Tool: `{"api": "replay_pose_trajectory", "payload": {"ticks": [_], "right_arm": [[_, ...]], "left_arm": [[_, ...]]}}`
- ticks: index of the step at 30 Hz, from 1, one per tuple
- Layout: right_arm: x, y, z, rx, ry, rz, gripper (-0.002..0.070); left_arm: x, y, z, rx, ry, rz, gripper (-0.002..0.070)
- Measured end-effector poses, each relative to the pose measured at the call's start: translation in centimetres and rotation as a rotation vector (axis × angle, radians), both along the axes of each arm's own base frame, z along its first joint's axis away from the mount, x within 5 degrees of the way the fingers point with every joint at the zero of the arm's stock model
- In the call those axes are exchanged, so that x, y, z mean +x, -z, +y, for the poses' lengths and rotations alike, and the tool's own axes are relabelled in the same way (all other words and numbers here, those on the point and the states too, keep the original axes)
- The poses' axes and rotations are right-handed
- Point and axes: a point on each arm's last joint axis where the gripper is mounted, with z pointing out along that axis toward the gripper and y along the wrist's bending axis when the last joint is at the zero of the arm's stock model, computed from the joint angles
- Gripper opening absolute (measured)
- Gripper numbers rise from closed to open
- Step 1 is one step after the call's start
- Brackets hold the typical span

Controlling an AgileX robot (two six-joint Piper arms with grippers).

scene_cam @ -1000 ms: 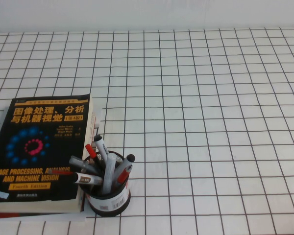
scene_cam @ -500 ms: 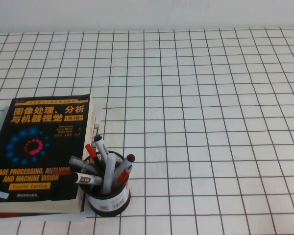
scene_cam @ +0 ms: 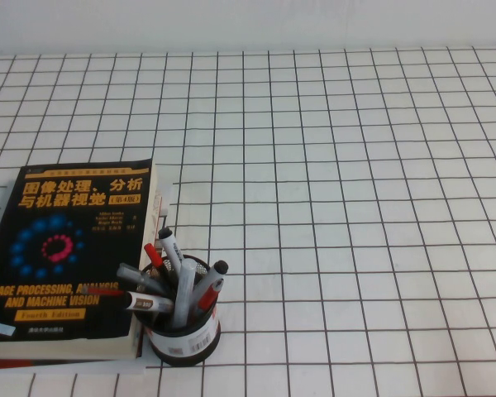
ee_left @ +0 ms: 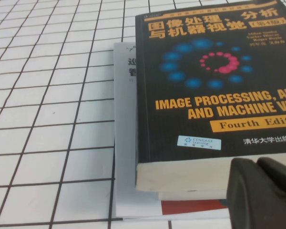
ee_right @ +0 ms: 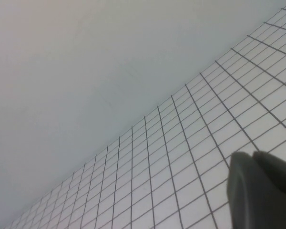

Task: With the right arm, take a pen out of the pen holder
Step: 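Take a marker out of the pen holder and lay it on the table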

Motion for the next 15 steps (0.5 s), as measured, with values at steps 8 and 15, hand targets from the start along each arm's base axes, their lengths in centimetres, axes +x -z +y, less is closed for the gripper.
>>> {"api": "replay_pose_trajectory", "payload": {"ticks": [8, 15], "right_arm": [[-0.2, -3.1, 1.7, -0.101, -0.191, 0.104, -0.0016], [2.2, -6.7, 2.9, -0.246, -0.4, 0.336, -0.0016]], "left_arm": [[0.0, 0.0, 0.0, 0.0, 0.0, 0.0, -0.0004], [0.0, 0.0, 0.0, 0.0, 0.0, 0.0, -0.0004]]}}
